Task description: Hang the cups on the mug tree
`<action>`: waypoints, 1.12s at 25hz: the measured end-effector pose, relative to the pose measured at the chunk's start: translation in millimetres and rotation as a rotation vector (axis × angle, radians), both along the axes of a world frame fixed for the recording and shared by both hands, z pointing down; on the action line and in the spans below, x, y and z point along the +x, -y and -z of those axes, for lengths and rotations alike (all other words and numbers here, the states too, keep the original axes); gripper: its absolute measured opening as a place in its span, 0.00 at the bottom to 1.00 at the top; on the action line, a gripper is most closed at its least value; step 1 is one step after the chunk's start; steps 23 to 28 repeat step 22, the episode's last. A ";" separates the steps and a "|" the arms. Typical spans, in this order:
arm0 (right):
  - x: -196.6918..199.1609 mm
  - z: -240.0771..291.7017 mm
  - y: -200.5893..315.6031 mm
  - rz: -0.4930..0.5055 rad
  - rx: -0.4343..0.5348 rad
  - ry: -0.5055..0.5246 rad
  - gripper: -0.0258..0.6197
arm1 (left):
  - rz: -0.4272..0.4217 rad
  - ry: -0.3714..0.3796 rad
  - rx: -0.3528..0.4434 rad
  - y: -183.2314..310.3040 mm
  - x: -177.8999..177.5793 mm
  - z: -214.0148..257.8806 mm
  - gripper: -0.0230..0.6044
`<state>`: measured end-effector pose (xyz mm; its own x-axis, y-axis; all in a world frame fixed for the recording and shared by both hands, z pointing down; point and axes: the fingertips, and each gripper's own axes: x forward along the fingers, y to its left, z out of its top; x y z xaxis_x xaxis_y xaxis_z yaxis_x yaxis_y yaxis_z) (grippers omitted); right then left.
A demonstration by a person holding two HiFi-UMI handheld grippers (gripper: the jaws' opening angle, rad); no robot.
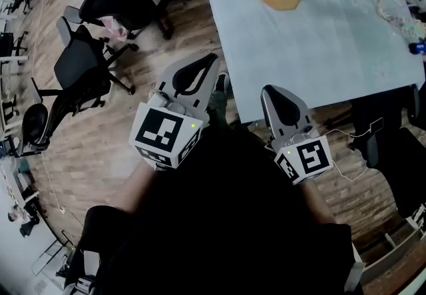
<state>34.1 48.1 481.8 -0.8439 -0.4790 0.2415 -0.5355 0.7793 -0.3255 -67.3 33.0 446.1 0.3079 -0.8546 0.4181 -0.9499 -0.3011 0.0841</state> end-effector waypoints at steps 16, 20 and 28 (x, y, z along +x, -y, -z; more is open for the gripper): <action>23.6 15.1 -16.1 -0.067 0.054 -0.010 0.10 | -0.089 -0.006 0.030 -13.9 32.1 9.6 0.08; 36.3 14.2 -24.9 -0.094 0.053 -0.021 0.10 | -0.113 -0.012 0.030 -21.4 44.2 7.9 0.08; 42.8 12.5 -30.2 -0.105 0.042 -0.034 0.10 | -0.122 -0.014 0.027 -25.4 50.0 7.0 0.08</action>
